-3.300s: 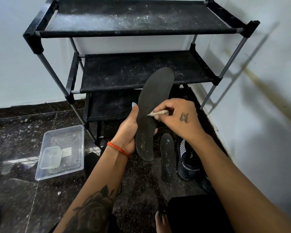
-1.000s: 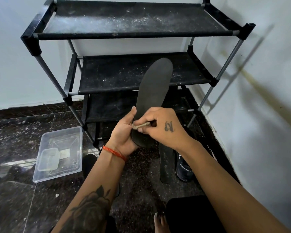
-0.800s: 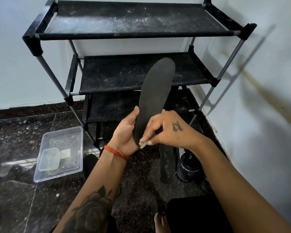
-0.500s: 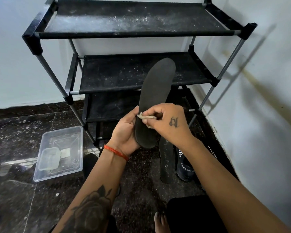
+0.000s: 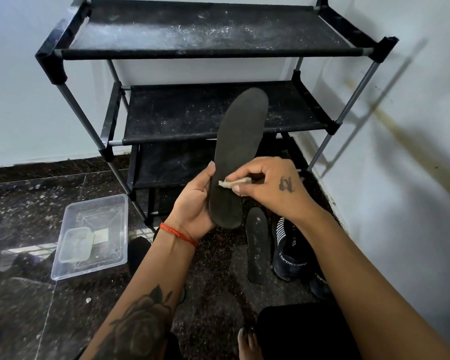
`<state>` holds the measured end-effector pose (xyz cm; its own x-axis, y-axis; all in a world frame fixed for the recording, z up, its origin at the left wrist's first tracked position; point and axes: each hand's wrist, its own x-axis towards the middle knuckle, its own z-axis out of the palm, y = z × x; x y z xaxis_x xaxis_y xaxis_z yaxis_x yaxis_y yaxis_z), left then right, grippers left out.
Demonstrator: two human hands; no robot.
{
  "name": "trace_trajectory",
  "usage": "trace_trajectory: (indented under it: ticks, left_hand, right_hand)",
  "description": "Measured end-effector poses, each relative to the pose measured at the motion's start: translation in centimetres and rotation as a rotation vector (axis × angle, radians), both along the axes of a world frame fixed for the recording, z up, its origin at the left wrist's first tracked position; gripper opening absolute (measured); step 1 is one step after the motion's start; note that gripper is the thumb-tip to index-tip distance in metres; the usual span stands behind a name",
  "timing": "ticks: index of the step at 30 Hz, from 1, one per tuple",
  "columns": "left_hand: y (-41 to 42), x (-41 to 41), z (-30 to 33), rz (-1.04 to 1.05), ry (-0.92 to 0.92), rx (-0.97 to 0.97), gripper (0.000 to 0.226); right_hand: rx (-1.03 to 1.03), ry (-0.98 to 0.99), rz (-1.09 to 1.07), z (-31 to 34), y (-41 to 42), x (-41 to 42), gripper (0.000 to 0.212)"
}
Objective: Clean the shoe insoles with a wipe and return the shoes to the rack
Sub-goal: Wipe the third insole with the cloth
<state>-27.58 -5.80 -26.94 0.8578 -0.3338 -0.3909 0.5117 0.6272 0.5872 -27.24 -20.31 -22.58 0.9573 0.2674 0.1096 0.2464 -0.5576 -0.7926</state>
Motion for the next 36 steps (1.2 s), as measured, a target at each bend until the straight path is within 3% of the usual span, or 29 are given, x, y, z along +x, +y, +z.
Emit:
trace_trajectory:
  ticks: [3,11,15,17,19,25,29,31,36]
  left_hand:
    - [0.0,-0.1,-0.1,-0.008,0.003,0.030,0.050]
    - [0.1,-0.1,-0.1,-0.008,-0.020,0.047,0.063]
    - [0.2,0.0,-0.2,0.004,-0.056,0.051,0.061]
    - [0.1,0.0,-0.3,-0.008,-0.075,0.044,0.060]
    - [0.1,0.0,-0.5,-0.017,-0.077,0.047,0.060]
    - [0.3,0.1,-0.6,-0.023,-0.051,0.059,0.066]
    - [0.3,0.2,-0.4,-0.010,-0.080,0.057,0.064]
    - [0.2,0.1,-0.4,-0.021,-0.089,0.061,0.063]
    - [0.5,0.1,-0.6,-0.033,-0.079,0.069,0.065]
  right_hand:
    - [-0.120,0.022,0.049,-0.7,0.7,0.0,0.021]
    - [-0.161,0.318,0.251,0.7,-0.6,-0.6,0.029]
    - [-0.099,0.085,0.012,0.2,-0.9,-0.2,0.026]
    - [-0.083,0.017,-0.005,-0.2,-0.4,-0.1,0.022]
    - [-0.123,0.040,0.062,-0.4,0.1,-0.2,0.022]
    - [-0.223,0.357,0.253,0.4,-0.8,-0.5,0.031]
    - [0.002,0.233,0.077,0.6,-1.4,-0.3,0.029]
    - [-0.006,0.136,0.035,0.1,-0.9,-0.2,0.021]
    - [-0.073,0.224,0.203,-0.2,0.2,-0.5,0.022]
